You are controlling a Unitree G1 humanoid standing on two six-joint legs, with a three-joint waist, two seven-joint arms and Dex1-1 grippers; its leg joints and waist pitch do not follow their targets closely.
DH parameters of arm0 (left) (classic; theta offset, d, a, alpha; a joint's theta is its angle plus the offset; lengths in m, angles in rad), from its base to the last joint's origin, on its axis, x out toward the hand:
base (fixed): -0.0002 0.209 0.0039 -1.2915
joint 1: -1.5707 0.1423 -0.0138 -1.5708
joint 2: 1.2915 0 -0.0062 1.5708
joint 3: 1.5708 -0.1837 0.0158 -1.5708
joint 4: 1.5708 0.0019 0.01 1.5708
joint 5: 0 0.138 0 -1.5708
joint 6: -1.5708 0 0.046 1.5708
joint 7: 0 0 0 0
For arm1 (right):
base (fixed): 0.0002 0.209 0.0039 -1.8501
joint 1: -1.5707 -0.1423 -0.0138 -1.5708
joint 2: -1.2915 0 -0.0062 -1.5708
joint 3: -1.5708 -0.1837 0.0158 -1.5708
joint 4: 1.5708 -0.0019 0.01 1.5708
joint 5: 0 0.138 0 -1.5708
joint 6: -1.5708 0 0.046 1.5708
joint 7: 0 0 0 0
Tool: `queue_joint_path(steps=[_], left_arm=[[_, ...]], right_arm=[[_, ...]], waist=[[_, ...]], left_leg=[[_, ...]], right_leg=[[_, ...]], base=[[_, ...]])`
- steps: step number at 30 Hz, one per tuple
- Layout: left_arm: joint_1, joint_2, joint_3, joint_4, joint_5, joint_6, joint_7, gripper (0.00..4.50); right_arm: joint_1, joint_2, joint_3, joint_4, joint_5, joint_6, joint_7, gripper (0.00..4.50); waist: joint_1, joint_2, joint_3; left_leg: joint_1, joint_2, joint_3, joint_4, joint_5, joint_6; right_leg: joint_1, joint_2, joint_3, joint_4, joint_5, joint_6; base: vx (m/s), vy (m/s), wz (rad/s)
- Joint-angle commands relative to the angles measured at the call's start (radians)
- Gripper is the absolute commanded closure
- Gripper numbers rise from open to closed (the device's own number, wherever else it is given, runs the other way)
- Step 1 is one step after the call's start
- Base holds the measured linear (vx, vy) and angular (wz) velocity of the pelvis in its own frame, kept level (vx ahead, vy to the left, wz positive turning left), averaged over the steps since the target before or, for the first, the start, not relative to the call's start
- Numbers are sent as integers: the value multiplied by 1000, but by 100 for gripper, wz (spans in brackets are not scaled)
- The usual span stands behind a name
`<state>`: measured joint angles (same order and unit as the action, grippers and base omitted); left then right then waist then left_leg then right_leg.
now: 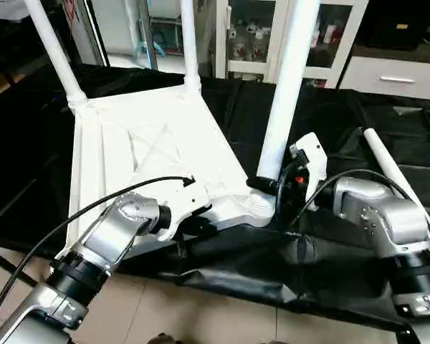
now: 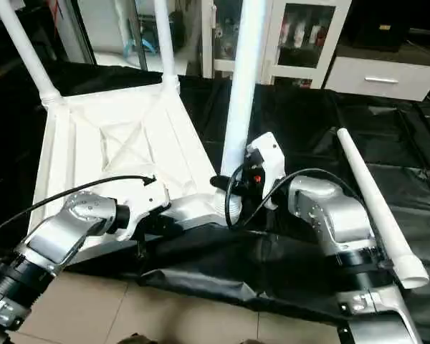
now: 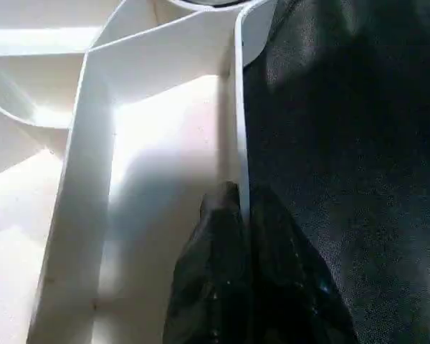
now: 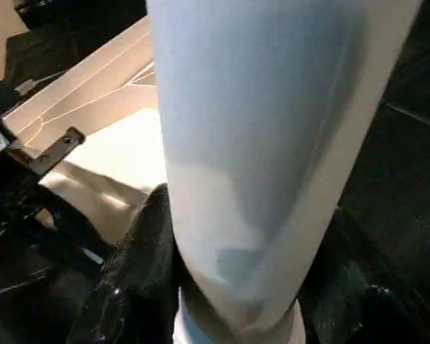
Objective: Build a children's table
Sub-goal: Insert table leg to table base
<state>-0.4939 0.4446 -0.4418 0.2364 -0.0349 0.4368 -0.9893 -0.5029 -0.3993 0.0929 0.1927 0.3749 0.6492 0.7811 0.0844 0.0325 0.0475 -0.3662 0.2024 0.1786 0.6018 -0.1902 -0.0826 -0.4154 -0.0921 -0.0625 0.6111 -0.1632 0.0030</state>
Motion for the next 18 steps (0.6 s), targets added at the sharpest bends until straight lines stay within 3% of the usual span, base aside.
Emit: queue_joint_path(steps=[1,6,18], left_arm=[[-4,-7,9,10,-1,-19,-2,450],[-4,-11,13,16,3,-27,1,450],[2,-23,30,16,6,-29,23,450]], right_arm=[[-6,6,-5,21,-19,-16,-8,264],[0,28,-30,60,-18,-52,-30,264],[145,90,-76,21,22,-105,-61,265]], waist=[[-7,-16,-64],[-10,-15,-62],[-10,-15,-60]], left_leg=[[7,14,-1,-73,-202,1],[7,14,-1,-75,-220,1],[9,14,-4,-81,-262,-2]], right_leg=[[46,-38,36,-81,-332,-159],[46,-38,35,-83,-348,-159],[42,-39,34,-94,-415,-129]], base=[[0,0,0],[0,0,0],[0,0,0]])
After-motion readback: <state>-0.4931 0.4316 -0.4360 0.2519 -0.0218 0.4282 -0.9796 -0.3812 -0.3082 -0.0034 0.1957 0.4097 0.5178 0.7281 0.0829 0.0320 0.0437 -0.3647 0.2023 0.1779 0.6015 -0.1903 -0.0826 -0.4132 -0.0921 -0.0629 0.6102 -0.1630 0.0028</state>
